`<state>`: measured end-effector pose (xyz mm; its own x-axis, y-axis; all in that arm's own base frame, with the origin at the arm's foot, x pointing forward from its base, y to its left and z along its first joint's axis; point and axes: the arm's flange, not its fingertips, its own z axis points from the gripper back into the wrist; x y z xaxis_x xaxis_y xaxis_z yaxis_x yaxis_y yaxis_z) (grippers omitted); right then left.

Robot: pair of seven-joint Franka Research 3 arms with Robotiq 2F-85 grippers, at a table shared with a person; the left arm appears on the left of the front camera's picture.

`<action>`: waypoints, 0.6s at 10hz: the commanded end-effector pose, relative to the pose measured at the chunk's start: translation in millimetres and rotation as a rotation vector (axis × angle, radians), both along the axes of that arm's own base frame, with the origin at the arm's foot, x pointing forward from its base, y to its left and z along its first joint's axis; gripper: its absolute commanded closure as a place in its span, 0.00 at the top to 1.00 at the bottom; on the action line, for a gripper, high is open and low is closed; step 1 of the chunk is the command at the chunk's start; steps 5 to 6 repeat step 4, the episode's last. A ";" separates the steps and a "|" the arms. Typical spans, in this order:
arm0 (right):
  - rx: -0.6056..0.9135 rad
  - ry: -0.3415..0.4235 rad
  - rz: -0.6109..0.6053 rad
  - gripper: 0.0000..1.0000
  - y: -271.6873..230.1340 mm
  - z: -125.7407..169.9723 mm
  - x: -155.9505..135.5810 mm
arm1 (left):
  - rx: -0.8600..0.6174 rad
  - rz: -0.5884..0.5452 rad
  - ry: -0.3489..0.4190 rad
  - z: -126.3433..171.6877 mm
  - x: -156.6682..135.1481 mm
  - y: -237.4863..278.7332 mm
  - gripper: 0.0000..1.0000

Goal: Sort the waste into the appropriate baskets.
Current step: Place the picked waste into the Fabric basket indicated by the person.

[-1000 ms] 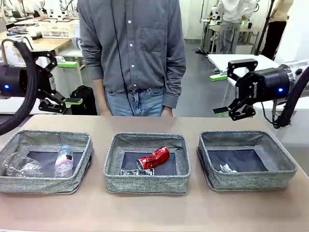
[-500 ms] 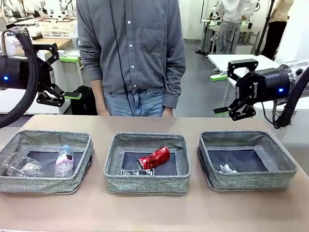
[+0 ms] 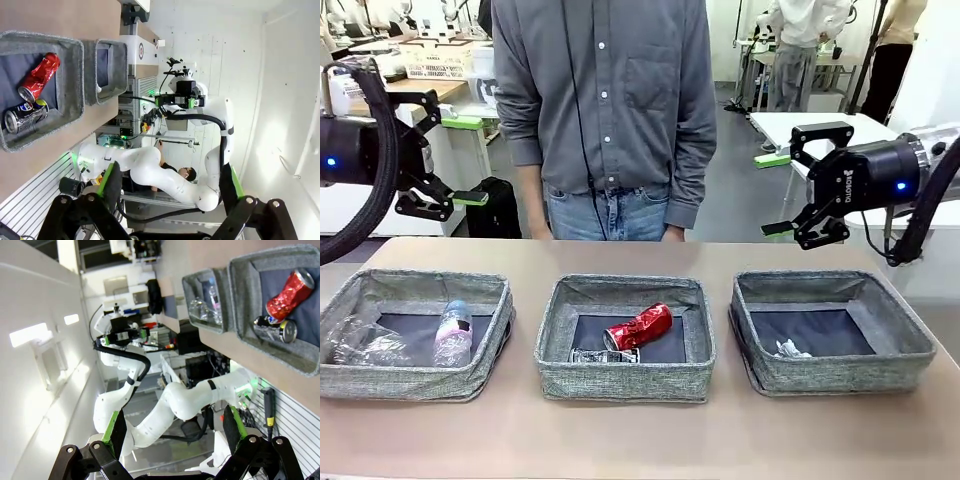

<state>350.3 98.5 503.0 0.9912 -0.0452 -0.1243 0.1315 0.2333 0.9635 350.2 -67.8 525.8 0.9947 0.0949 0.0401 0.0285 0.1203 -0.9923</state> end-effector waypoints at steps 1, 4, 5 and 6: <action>0.016 0.006 -0.004 1.00 1.8 2.3 0.1 | -0.011 0.011 0.013 2.5 -1.5 -2.0 1.00; 0.016 0.006 -0.004 1.00 1.8 2.3 0.1 | -0.011 0.011 0.013 2.5 -1.5 -2.0 1.00; 0.016 0.006 -0.004 1.00 1.8 2.3 0.1 | -0.011 0.011 0.013 2.5 -1.5 -2.0 1.00; 0.016 0.006 -0.004 1.00 1.8 2.3 0.1 | -0.011 0.011 0.013 2.5 -1.5 -2.0 1.00</action>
